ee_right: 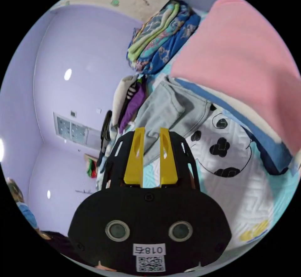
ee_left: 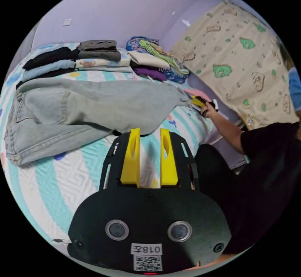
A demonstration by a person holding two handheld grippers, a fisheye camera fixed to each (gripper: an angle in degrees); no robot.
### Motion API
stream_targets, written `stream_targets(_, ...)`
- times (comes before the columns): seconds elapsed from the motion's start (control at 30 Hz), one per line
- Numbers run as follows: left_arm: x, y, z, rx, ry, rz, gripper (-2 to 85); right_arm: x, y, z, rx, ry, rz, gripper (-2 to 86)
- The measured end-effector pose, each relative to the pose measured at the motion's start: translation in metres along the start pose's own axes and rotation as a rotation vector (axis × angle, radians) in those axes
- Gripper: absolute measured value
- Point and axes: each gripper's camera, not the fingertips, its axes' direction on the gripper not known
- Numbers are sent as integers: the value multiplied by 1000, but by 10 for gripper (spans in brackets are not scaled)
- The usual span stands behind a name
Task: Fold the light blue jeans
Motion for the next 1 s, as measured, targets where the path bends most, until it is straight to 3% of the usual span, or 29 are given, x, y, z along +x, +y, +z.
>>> stream_targets(0.1,44,-15,40,-45,-119,26,91,6,-7,13,4,118,75,97)
stream_targets(0.23,61,-37,68,-116,-151,-14,92,5,-14,28,-10,73,86,103)
stream_targets(0.43,78,-66,80,-173,-149,1,94,-22,-29,38,-35,162,15,37)
stream_targets(0.57,85,-76,67,-156,-143,2,94,-78,-38,1,76,301,-185,9)
stream_targets(0.73,78,-76,58,-157,-115,-42,96,-86,-38,-12,100,493,-254,6)
stream_targets(1.0,50,-47,67,-194,-23,-166,100,-78,-31,-26,21,475,-249,56)
